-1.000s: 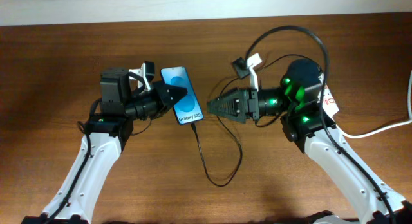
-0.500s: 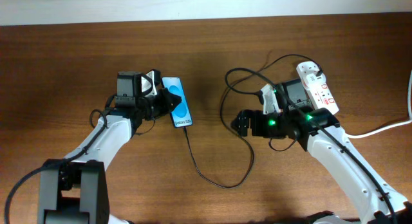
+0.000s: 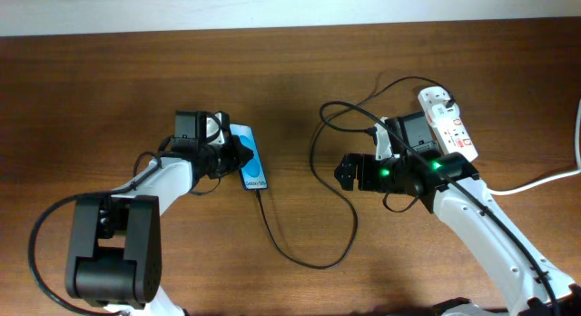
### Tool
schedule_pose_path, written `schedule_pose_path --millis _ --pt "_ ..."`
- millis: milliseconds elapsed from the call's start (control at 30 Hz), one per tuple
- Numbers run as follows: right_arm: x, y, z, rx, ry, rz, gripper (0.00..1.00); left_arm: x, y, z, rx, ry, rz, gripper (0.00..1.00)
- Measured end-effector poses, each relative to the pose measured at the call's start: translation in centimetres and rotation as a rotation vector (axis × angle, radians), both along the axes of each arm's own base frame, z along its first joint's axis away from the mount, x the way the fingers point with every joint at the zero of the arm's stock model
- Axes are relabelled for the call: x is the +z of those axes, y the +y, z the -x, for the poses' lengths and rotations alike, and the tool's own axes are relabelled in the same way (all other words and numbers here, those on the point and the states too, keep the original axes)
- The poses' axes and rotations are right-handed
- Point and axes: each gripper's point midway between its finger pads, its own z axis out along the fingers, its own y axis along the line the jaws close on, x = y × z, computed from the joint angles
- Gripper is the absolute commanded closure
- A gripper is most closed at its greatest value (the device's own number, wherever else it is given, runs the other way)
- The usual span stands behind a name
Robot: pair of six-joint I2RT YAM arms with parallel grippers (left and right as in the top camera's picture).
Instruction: Plug charger to phone and switch on socket
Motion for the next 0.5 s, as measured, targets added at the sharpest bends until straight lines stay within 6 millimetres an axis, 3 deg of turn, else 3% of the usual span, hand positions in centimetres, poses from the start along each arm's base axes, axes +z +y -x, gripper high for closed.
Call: schedule_pose_path --millis 133,300,400,500 --pt "0.0 0.0 0.0 0.0 0.0 0.0 0.02 -0.6 -0.1 0.3 -0.005 0.023 0.004 0.88" --pt "0.0 0.0 0.0 0.0 0.0 0.0 0.01 -1.7 -1.6 0.9 -0.079 0.074 0.095 0.82" --pt "0.0 0.0 0.0 0.0 0.0 0.0 0.02 -2.3 -1.6 1.7 -0.089 0.116 0.101 0.77" --pt "0.0 0.0 0.0 0.0 0.0 0.0 0.02 -2.3 -1.0 1.9 -0.122 0.096 0.099 0.79"
